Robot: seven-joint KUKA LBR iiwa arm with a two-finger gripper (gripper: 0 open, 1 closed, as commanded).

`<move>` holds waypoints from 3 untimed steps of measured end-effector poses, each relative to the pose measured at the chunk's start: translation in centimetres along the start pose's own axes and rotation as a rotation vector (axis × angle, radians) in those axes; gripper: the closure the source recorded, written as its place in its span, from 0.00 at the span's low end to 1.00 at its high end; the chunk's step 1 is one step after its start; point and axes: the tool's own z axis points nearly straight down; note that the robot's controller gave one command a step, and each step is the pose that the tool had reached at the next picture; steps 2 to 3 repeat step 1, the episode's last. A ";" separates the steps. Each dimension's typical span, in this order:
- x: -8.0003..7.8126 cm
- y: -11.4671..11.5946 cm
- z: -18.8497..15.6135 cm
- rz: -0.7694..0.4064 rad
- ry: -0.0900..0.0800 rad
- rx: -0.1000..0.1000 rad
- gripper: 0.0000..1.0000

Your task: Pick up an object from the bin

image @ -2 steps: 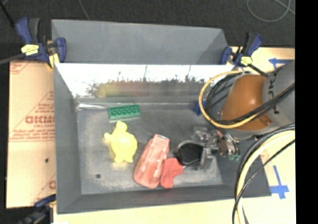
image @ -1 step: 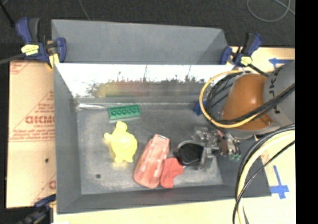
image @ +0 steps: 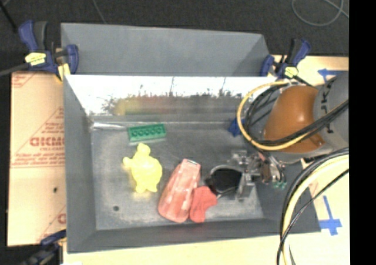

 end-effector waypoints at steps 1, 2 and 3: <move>0.0 0.0 -0.5 -0.001 -0.002 0.001 1.00; 0.0 0.0 -0.5 -0.001 -0.002 0.001 1.00; 0.0 0.0 -0.5 -0.001 -0.002 0.001 1.00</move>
Offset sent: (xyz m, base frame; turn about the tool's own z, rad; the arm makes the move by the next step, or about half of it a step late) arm 0.0002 -0.0002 0.0015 0.0000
